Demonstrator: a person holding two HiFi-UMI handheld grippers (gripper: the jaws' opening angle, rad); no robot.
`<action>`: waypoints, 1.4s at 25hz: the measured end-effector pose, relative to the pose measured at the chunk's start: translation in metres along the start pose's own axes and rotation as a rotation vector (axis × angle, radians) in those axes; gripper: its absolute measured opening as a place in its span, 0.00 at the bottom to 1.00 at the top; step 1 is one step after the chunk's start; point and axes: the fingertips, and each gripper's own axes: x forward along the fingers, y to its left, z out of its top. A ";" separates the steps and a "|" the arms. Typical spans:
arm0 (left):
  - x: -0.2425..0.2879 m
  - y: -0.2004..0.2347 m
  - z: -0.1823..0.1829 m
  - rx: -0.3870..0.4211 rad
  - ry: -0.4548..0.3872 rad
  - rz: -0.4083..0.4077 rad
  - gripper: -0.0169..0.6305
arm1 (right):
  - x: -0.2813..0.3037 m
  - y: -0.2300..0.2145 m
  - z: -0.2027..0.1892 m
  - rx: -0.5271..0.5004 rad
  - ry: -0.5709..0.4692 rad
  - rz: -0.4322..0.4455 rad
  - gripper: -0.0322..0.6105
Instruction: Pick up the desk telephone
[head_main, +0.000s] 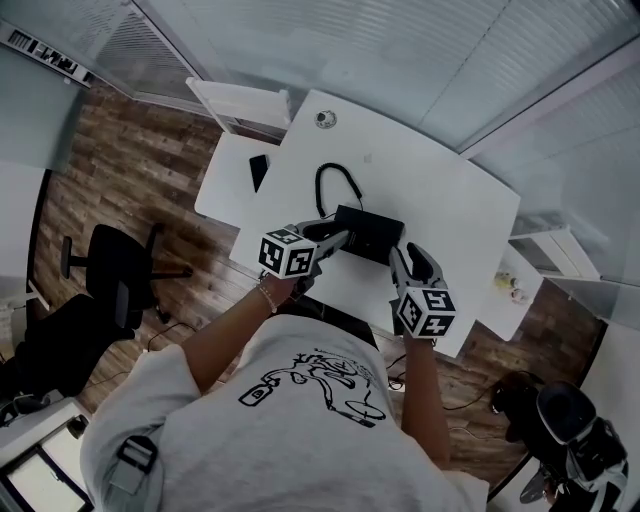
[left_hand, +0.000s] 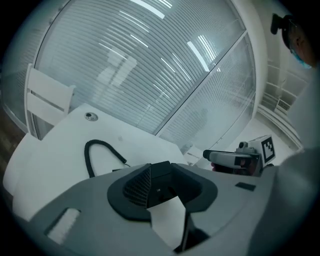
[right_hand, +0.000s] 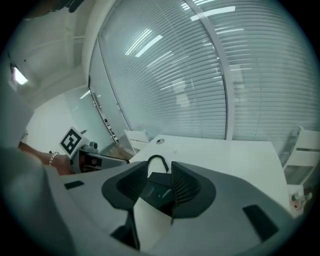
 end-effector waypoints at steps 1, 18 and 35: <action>0.004 0.005 -0.005 -0.012 0.009 0.002 0.19 | 0.006 -0.005 -0.008 0.009 0.020 0.002 0.23; 0.052 0.086 -0.087 -0.275 0.147 0.026 0.41 | 0.065 -0.053 -0.085 0.221 0.190 0.005 0.37; 0.069 0.088 -0.096 -0.272 0.201 0.043 0.41 | 0.078 -0.052 -0.108 0.324 0.234 0.051 0.33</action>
